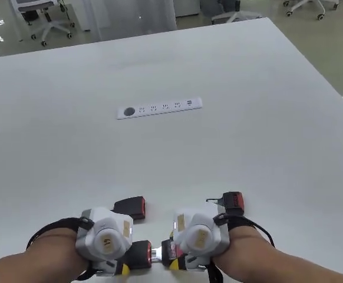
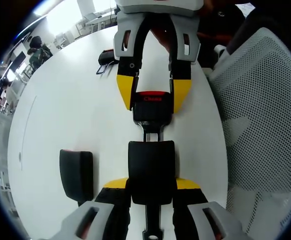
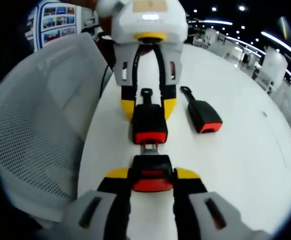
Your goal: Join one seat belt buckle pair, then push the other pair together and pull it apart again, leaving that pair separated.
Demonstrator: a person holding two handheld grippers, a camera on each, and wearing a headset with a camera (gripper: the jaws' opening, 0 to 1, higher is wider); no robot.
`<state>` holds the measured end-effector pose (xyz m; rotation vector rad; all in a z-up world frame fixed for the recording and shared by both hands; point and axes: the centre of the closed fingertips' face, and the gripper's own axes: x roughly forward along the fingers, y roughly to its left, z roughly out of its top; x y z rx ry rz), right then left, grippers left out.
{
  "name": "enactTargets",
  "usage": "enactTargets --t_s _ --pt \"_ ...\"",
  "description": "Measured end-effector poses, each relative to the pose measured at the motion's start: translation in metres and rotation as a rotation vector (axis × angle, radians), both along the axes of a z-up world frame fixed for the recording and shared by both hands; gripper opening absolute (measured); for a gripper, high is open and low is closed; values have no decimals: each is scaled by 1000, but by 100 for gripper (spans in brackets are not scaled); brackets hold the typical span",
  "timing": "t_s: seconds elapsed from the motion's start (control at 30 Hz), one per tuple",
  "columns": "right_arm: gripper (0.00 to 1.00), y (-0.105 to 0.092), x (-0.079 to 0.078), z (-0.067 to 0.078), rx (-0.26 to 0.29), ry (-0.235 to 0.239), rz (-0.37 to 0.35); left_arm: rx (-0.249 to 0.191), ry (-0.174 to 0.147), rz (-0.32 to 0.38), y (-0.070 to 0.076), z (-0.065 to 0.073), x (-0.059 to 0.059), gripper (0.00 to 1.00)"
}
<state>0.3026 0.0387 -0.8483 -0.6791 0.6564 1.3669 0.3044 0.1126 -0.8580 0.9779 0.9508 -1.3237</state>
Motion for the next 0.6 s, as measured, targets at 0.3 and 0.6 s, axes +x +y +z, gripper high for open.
enactTargets --t_s 0.3,0.6 --pt "29 8 1 0 -24 -10 11 -10 11 5 1 0 0 32" --pt "29 22 -1 1 -9 7 -2 -3 13 -13 1 -1 -1 32"
